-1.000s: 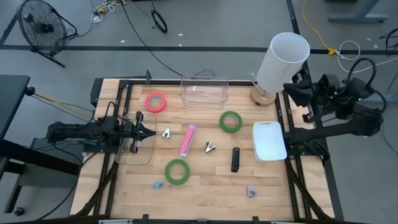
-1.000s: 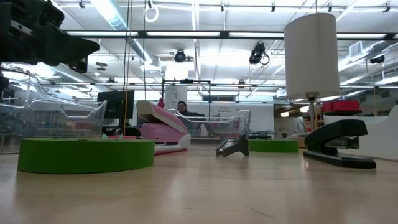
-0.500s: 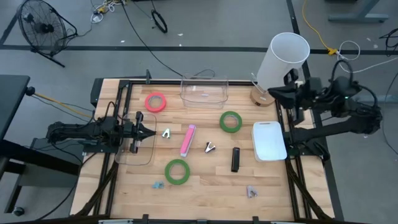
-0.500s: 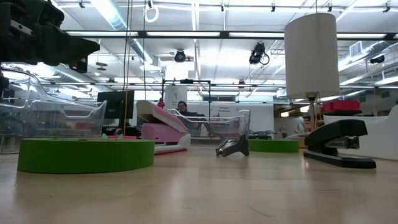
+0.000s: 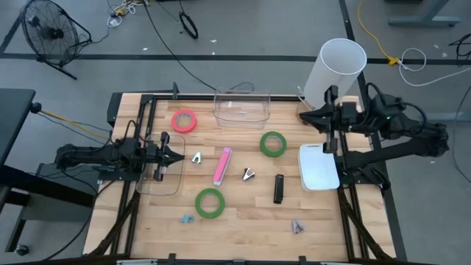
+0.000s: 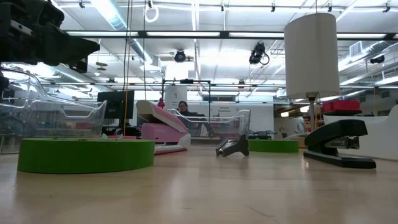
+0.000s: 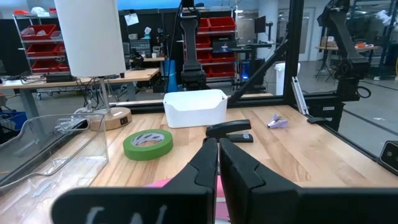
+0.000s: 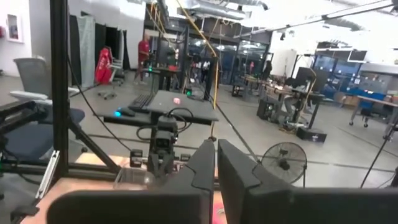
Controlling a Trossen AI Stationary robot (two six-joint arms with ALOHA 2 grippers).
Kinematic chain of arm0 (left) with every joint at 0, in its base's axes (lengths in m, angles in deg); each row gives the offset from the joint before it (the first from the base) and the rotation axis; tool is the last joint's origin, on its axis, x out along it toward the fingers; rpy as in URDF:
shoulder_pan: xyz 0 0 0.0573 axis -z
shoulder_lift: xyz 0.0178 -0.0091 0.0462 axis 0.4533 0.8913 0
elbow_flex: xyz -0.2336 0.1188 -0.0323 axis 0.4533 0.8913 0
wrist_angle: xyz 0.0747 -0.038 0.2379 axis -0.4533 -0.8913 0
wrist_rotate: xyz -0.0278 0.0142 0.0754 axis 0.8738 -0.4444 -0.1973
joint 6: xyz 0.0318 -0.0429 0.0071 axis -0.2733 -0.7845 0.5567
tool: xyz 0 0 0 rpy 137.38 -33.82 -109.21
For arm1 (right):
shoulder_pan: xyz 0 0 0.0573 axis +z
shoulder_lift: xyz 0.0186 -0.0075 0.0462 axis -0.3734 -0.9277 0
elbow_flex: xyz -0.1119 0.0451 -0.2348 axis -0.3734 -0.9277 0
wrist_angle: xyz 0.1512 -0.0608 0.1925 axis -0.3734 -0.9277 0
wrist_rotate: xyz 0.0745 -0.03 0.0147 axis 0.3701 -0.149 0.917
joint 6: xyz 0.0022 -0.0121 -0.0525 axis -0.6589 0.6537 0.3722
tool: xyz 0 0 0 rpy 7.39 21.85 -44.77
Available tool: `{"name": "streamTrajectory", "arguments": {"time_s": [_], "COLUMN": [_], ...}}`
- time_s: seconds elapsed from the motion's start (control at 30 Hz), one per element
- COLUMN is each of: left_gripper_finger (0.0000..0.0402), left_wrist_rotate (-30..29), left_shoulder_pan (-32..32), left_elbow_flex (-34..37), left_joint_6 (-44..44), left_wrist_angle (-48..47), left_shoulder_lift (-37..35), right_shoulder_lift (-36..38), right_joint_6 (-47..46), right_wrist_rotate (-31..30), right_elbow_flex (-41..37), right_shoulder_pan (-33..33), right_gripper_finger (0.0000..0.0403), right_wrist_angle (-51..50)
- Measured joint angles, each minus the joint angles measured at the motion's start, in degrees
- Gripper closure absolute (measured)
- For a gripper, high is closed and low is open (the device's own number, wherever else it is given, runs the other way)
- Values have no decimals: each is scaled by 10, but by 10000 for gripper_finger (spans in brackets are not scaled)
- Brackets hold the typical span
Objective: Pick and place Stapler, Stapler remover, tape
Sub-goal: Put the black stapler into the top transparent bin
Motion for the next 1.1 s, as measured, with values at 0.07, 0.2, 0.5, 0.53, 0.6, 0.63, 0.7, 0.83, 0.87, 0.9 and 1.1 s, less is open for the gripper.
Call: {"name": "streamTrajectory", "arguments": {"time_s": [0.07, 0.2, 0.5, 0.53, 0.6, 0.63, 0.7, 0.83, 0.87, 0.9, 1.1], "left_gripper_finger": [383, 383, 383, 383, 383, 383, 383, 383, 383, 383, 383], "left_wrist_rotate": [0, 0, 0, 0, 0, 0, 0, 0, 0, 0, 0], "left_shoulder_pan": [0, 0, 0, 0, 0, 0, 0, 0, 0, 0, 0], "left_elbow_flex": [0, 0, 0, 0, 0, 0, 0, 0, 0, 0, 0], "left_joint_6": [0, 0, 0, 0, 0, 0, 0, 0, 0, 0, 0], "left_wrist_angle": [0, 0, 0, 0, 0, 0, 0, 0, 0, 0, 0], "left_shoulder_lift": [0, 0, 0, 0, 0, 0, 0, 0, 0, 0, 0], "right_shoulder_lift": [-6, -19, -67, -74, -87, -93, -105, -129, -135, -140, -169], "right_joint_6": [-8, -68, -112, -112, -111, -108, -101, -79, -75, -73, -74], "right_wrist_rotate": [3, 48, 123, 125, 125, 125, 125, 125, 125, 125, 112], "right_elbow_flex": [0, 0, 0, 0, 0, 0, 0, 0, 0, 0, 0], "right_shoulder_pan": [0, 0, 0, 0, 0, 0, 0, 0, 0, 0, 0], "right_gripper_finger": [383, 383, 383, 383, 383, 383, 383, 383, 383, 383, 383], "right_wrist_angle": [-3, -4, -74, -82, -94, -99, -104, -106, -106, -106, -106]}}
